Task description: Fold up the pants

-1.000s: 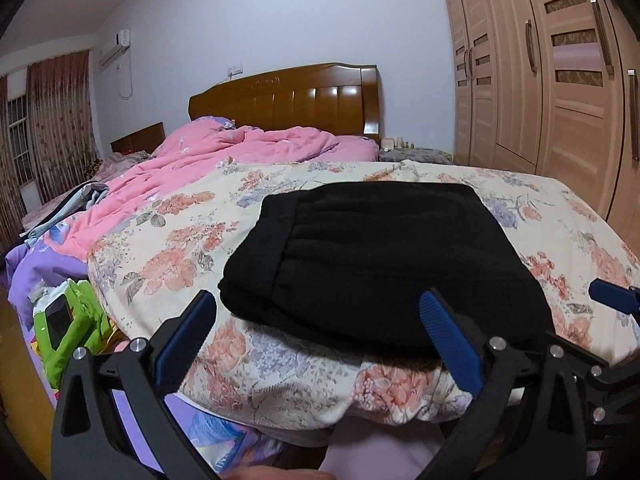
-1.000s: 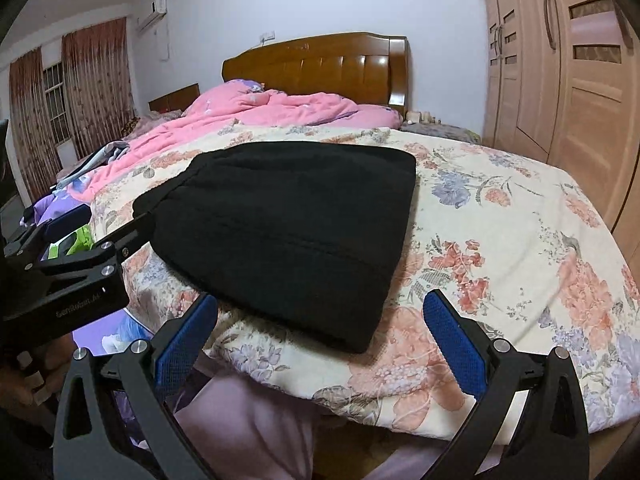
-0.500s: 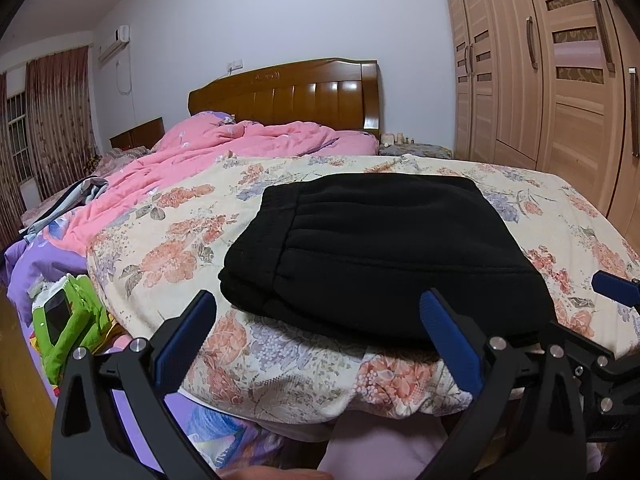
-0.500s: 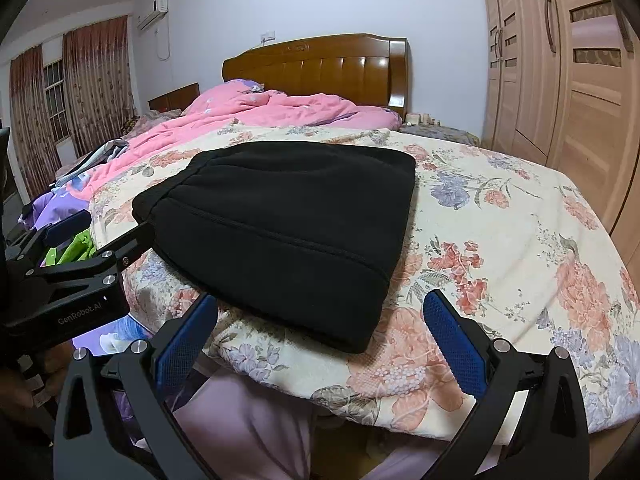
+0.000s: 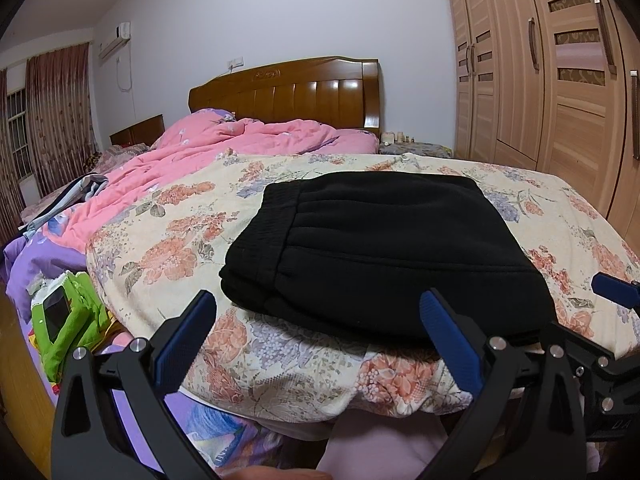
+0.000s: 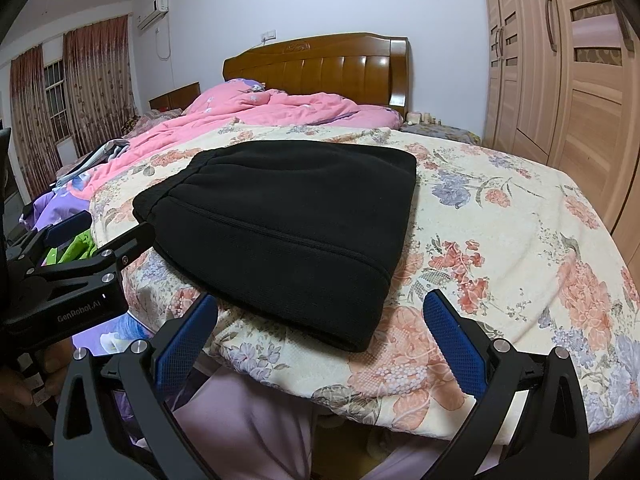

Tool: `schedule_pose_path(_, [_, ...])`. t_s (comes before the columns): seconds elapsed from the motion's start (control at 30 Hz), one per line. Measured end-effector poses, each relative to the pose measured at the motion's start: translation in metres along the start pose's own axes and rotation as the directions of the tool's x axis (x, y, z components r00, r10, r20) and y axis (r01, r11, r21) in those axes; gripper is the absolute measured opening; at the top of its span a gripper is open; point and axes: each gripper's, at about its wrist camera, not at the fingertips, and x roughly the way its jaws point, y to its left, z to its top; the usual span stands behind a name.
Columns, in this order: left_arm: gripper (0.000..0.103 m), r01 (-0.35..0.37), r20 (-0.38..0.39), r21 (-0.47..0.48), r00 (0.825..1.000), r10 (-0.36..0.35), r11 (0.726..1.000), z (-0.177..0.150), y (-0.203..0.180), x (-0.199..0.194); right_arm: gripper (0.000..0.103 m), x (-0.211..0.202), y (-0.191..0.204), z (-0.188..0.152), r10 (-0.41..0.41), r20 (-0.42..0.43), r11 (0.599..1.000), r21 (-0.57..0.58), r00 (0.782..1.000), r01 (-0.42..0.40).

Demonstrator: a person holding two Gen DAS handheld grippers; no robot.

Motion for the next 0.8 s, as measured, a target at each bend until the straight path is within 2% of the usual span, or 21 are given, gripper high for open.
schedule_pose_path(0.8, [0.101,-0.015,0.008,-0.011,1.0,0.015,1.0,0.0009,0.0023,-0.0004,0.099,-0.0003,0.0011,0.0,0.0,0.0,1.0,0.0,1.0,0.0])
